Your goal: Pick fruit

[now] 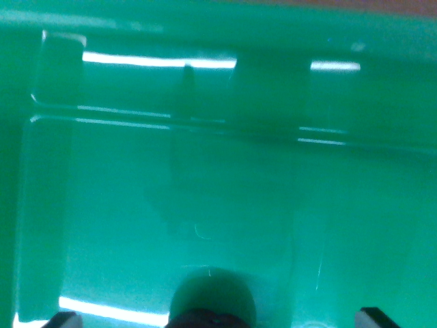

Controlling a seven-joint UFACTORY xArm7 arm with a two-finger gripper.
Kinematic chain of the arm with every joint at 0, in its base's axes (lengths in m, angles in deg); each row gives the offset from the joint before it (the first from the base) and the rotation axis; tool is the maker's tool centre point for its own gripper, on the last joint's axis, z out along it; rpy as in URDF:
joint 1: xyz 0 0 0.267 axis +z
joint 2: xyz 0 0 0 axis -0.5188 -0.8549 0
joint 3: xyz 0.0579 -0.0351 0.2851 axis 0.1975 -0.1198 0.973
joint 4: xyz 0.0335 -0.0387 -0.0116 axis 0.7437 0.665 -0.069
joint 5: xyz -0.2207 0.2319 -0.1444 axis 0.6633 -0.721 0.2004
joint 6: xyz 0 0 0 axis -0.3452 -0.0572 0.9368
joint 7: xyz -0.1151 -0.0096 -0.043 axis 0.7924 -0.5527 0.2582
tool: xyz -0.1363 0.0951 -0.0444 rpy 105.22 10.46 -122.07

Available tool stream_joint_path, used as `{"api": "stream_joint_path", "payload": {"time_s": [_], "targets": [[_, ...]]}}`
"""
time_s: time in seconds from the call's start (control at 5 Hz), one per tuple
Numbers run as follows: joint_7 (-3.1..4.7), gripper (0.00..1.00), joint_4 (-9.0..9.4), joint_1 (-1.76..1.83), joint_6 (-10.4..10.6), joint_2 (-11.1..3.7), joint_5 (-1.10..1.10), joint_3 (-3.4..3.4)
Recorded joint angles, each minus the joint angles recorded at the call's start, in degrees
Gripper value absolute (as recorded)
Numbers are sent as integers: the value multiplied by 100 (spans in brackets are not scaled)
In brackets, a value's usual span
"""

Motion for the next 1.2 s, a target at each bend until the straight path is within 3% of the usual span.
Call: {"api": "stream_joint_path", "payload": {"time_s": [0.2,0.4,0.6,0.8,1.0,1.2], "targets": [[0,0,0,0,0,0,0,0],[5,0,197,25,228,-110,21,25],[5,0,197,25,228,-110,21,25],[10,0,376,48,435,-210,39,48],[10,0,376,48,435,-210,39,48],[14,0,536,69,621,-300,56,69]]}}
